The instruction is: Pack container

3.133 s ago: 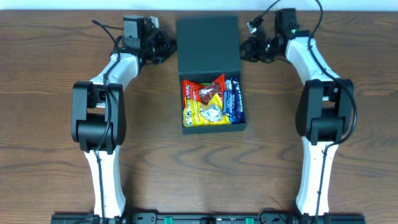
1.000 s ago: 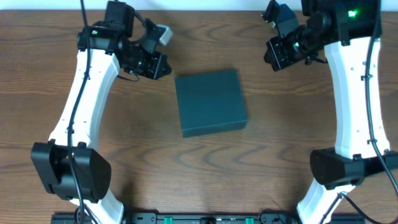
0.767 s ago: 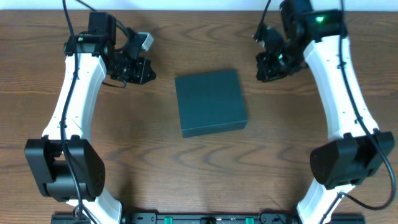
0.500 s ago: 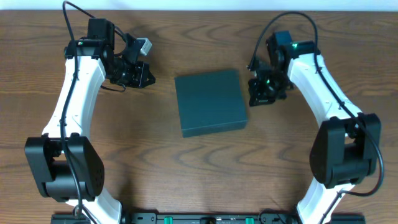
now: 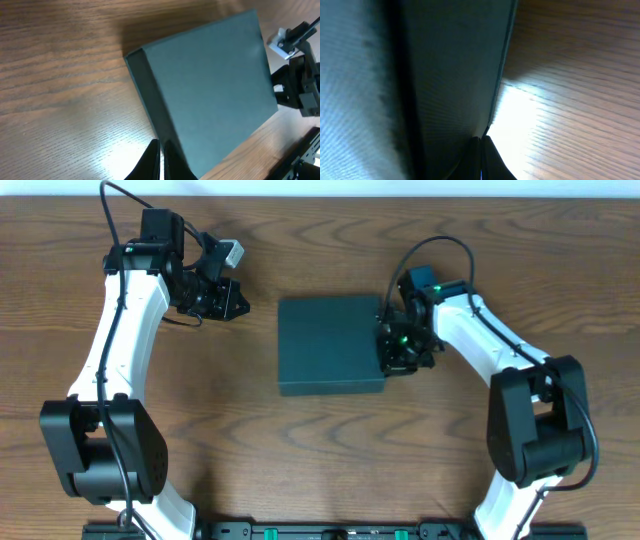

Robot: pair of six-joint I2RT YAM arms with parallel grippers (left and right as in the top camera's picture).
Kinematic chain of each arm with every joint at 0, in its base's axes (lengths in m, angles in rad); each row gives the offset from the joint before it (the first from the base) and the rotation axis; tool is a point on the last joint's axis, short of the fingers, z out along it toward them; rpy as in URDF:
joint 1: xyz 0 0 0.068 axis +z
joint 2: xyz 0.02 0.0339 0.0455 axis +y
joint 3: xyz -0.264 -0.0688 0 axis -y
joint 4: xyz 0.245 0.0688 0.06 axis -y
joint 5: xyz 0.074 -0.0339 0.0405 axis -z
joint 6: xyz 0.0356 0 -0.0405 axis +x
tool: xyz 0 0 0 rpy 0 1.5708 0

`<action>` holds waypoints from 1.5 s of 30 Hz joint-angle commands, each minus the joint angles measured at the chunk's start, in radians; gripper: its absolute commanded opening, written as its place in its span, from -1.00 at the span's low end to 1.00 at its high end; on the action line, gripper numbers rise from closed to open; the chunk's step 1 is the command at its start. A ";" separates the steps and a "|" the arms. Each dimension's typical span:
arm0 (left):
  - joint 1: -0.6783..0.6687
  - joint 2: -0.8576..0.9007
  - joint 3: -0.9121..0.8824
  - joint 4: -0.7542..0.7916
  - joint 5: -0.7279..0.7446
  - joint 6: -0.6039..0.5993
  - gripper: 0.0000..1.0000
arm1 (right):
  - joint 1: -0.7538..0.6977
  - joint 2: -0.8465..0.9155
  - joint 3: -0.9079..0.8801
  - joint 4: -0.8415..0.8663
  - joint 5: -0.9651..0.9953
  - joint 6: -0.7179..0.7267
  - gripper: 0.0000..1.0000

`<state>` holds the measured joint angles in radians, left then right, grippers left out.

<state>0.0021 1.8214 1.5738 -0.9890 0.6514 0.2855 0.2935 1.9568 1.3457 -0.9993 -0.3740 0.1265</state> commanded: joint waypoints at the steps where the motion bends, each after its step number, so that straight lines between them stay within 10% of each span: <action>1: 0.003 -0.013 -0.001 -0.001 0.011 -0.005 -0.88 | 0.019 -0.004 -0.002 0.016 -0.041 0.030 -0.97; 19: 0.048 -0.290 -0.031 -0.154 0.120 0.034 -0.88 | 0.029 -0.492 -0.011 -0.084 0.079 0.056 -0.97; 30: 0.048 -0.815 -0.390 -0.133 0.209 0.048 -0.88 | 0.174 -0.999 -0.323 -0.053 0.116 0.199 -0.97; 38: 0.048 -1.009 -0.442 -0.152 0.084 -0.155 -0.88 | 0.201 -1.268 -0.550 -0.029 0.067 0.300 -0.95; 39: 0.048 -1.013 -0.442 -0.152 0.076 -0.182 -0.79 | 0.201 -1.276 -0.565 -0.027 0.067 0.336 -0.17; 40: 0.048 -1.013 -0.442 -0.153 0.078 -0.203 0.95 | 0.201 -1.276 -0.573 -0.020 0.066 0.370 0.40; 42: 0.048 -1.012 -0.442 -0.167 0.078 -0.266 0.91 | 0.201 -1.276 -0.590 -0.007 0.066 0.462 0.98; 45: 0.048 -1.012 -0.442 -0.179 0.072 -0.312 0.90 | 0.201 -1.273 -0.608 -0.006 0.060 0.622 0.98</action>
<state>0.0505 0.8097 1.1393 -1.1641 0.7437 0.0410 0.4866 0.6857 0.7471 -1.0084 -0.3000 0.5919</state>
